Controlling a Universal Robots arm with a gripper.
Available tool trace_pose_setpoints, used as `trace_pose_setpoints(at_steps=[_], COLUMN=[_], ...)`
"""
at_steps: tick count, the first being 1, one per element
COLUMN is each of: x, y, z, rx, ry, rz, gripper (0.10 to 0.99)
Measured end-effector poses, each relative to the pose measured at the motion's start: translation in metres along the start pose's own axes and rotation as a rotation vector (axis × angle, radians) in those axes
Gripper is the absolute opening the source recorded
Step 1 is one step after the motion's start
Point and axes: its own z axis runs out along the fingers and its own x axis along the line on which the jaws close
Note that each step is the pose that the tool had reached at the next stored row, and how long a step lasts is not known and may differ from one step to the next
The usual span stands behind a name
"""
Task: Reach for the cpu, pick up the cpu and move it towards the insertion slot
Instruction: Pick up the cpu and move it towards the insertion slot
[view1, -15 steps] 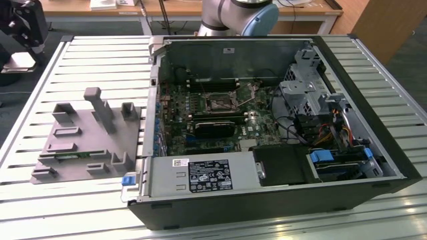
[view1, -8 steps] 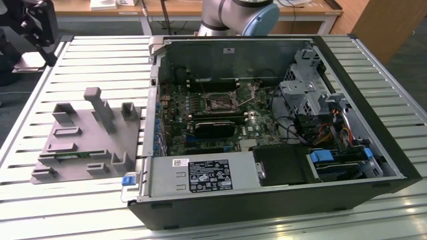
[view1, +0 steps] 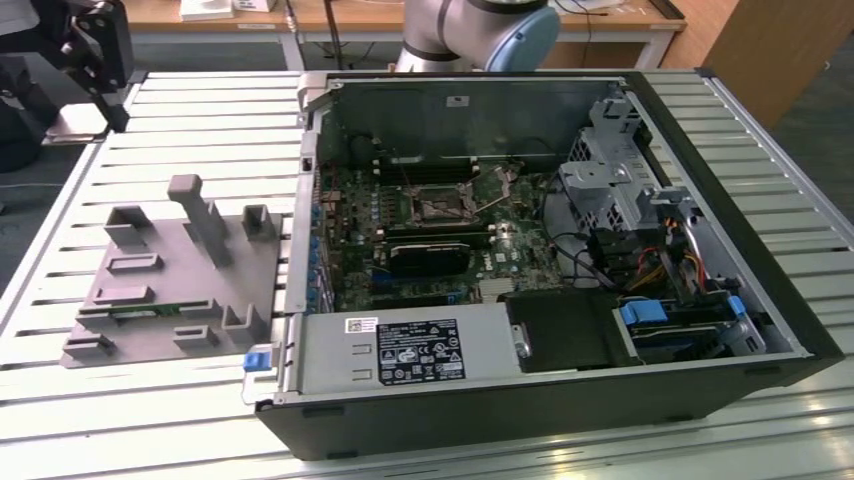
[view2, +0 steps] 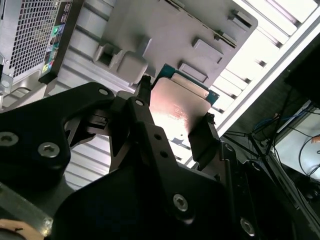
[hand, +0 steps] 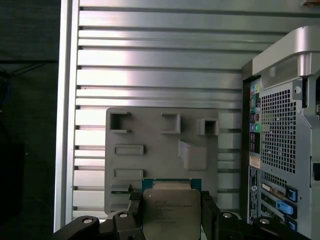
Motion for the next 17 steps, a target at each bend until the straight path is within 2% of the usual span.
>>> trace_pose_setpoints(at_steps=[17], x=[-0.0303], y=[0.0003], z=[0.0007], rx=[0.0], ry=[0.0], rz=[0.0], gripper=[0.545])
